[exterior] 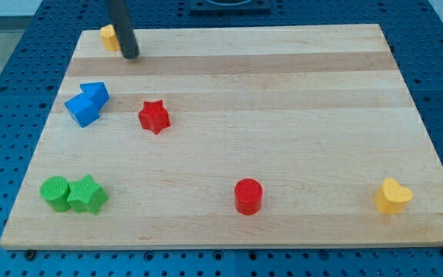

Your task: Push the yellow heart into yellow hexagon

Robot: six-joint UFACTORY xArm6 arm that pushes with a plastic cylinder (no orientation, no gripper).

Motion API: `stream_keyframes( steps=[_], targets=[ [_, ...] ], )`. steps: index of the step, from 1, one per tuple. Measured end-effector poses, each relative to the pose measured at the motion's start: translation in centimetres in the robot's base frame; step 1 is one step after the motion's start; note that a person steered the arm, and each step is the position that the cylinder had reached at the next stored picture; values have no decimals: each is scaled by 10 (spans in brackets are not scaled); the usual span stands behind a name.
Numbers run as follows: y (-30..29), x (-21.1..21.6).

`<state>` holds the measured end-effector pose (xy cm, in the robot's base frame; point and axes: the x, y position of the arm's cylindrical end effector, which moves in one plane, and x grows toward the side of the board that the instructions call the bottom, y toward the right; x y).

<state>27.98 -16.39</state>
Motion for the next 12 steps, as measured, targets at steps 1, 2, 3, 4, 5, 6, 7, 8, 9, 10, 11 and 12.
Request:
stream_keyframes(
  steps=[1, 2, 3, 4, 5, 6, 7, 8, 9, 10, 11, 12],
  targets=[
    [67, 46],
    [136, 83],
    [197, 114],
    [250, 144],
    [303, 174],
    [343, 199],
    [383, 228],
    [417, 258],
    [423, 293],
    [415, 324],
    [394, 327],
    [384, 316]
  ],
)
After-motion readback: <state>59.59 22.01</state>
